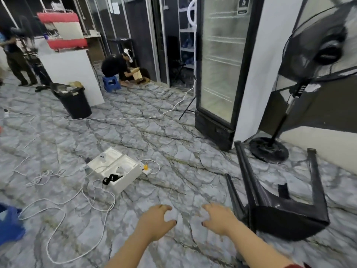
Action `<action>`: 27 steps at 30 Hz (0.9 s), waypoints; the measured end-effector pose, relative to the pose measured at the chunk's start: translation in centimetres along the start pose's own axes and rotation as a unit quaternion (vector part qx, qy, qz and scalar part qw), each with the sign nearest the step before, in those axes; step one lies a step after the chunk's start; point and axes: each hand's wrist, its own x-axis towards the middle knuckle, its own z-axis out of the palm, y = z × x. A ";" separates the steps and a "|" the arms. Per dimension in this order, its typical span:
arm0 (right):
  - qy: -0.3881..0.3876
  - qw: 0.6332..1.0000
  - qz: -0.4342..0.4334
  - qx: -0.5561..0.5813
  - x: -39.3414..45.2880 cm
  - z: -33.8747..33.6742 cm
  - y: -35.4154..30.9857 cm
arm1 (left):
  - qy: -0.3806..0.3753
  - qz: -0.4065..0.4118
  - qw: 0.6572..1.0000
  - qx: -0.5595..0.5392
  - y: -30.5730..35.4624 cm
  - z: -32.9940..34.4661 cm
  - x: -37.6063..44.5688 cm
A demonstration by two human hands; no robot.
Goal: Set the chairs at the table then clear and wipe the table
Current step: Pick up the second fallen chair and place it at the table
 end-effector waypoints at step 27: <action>0.127 0.922 0.308 0.198 6.8 -11.4 17.6 | -0.182 0.345 0.902 0.187 22.7 -2.7 29.4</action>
